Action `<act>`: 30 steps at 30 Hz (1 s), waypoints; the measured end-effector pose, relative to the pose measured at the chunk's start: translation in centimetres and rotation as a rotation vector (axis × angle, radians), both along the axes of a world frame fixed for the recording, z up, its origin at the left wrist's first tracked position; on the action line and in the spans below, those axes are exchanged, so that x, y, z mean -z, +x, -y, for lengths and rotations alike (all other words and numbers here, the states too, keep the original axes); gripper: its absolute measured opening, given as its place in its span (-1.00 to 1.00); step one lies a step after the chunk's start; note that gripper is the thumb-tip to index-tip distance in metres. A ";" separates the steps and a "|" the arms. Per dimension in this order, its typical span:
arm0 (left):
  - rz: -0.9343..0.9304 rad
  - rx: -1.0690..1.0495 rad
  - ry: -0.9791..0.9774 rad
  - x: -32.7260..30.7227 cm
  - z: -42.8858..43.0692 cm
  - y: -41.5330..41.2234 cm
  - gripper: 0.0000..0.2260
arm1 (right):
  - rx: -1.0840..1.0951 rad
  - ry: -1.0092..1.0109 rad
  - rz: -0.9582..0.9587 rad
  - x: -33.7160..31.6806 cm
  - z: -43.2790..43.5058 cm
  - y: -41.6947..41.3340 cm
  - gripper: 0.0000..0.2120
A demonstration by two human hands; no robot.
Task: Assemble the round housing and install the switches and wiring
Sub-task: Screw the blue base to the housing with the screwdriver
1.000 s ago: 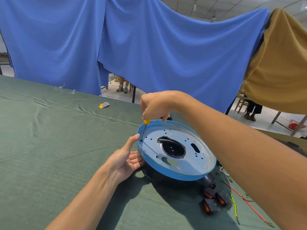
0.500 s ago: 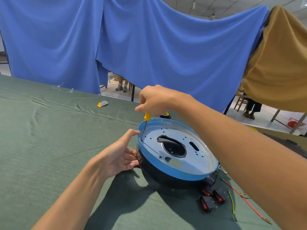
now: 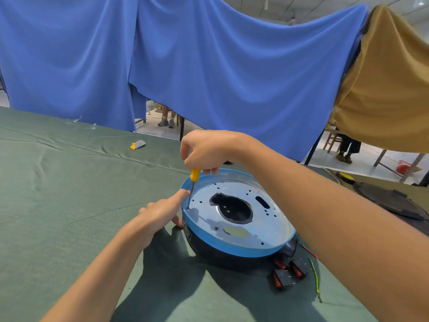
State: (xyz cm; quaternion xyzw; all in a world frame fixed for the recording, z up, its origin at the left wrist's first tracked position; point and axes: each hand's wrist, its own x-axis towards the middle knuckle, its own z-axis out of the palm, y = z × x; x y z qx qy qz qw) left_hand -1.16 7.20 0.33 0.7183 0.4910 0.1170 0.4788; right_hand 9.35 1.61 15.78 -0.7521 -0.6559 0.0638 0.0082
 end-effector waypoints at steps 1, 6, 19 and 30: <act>-0.047 0.014 0.050 0.0 -0.1 0.0 -0.24 | -0.003 -0.008 -0.022 0.2 0.1 0.0 -0.70; -0.219 0.047 0.214 -0.4 0.1 0.2 -0.26 | -0.030 0.019 -0.029 0.5 0.4 -0.1 -0.71; 0.454 -0.132 0.563 -1.7 1.5 -0.4 -0.86 | -0.057 0.076 -0.058 1.0 0.6 0.1 -0.83; 0.512 -0.018 0.746 -1.4 1.9 -0.2 -0.90 | 0.029 0.125 0.076 2.2 0.4 -0.7 -0.74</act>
